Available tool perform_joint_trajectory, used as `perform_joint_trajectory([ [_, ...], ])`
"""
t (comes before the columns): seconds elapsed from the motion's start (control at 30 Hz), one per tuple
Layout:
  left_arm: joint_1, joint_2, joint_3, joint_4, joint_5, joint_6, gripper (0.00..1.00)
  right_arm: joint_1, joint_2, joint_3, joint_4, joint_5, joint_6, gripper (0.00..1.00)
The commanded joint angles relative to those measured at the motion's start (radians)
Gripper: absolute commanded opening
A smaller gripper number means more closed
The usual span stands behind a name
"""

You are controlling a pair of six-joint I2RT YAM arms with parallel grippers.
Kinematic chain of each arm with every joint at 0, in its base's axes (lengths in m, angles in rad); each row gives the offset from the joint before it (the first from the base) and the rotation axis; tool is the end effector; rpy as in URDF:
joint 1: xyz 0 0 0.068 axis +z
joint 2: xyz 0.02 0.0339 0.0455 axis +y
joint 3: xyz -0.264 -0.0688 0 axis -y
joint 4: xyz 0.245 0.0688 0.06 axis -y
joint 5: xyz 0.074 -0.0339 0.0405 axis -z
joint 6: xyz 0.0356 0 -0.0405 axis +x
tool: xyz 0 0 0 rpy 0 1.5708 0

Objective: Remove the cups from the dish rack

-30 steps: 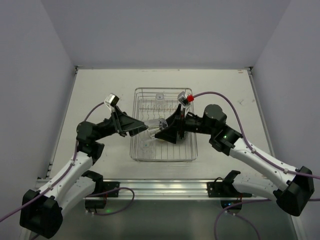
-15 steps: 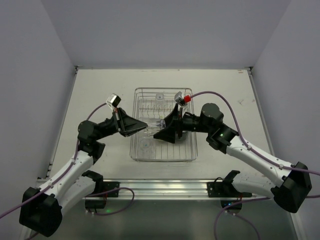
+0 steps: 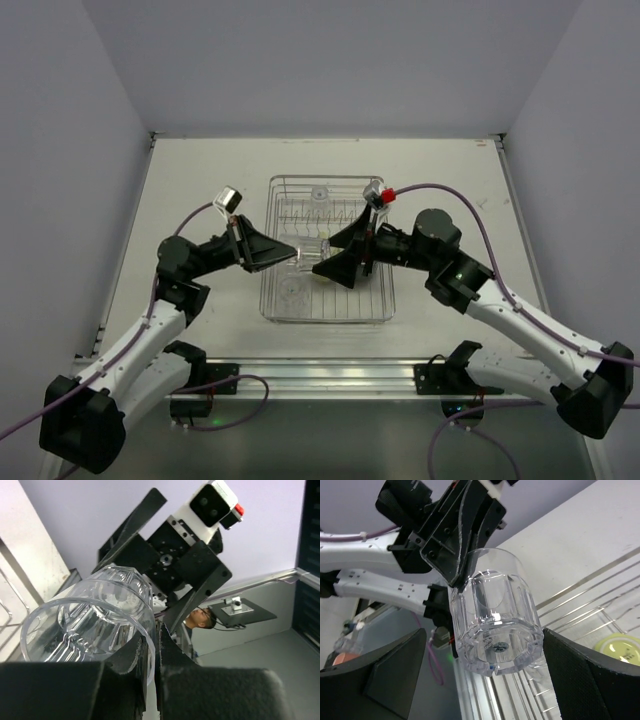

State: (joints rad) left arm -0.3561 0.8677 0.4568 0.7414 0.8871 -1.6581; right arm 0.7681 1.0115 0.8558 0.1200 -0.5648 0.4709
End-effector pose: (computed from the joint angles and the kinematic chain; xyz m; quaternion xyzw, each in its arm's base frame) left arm 0.1677 -0.0918 0.3033 -0.0403 0.6292 -0.7546 0.1819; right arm 0.1560 0.1772 0.3548 -0.2937 0.6548 0.5505 0.4265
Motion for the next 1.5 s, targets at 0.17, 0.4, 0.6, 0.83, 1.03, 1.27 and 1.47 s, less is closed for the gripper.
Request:
perform_joint_trajectory([
  [0.17,0.253,0.0,0.298,-0.592,0.056,0.499,0.0,0.002,-0.103,0.075,-0.243,0.301,-0.031,0.99],
  [0.4,0.356,0.109,0.624,-1.161,-0.261,0.943,0.0,0.002,-0.067,0.126,-0.396,0.382,-0.038,0.99],
  [0.6,0.356,0.191,0.763,-1.39,-0.664,1.127,0.0,0.074,0.162,0.379,-0.702,0.526,-0.109,0.99],
  [0.83,0.356,0.298,0.807,-1.502,-0.948,1.241,0.0,0.155,0.295,0.526,-0.77,0.606,-0.11,0.99],
  [1.03,0.356,0.468,0.821,-1.541,-1.052,1.31,0.0,0.201,0.383,0.606,-0.819,0.612,-0.123,0.99],
  [1.27,0.356,0.606,0.849,-1.545,-1.174,1.324,0.0,0.224,0.444,0.666,-0.873,0.626,-0.124,0.99],
  [1.47,0.356,0.692,0.872,-1.515,-1.186,1.327,0.0,0.234,0.475,0.663,-0.892,0.62,-0.124,0.99],
])
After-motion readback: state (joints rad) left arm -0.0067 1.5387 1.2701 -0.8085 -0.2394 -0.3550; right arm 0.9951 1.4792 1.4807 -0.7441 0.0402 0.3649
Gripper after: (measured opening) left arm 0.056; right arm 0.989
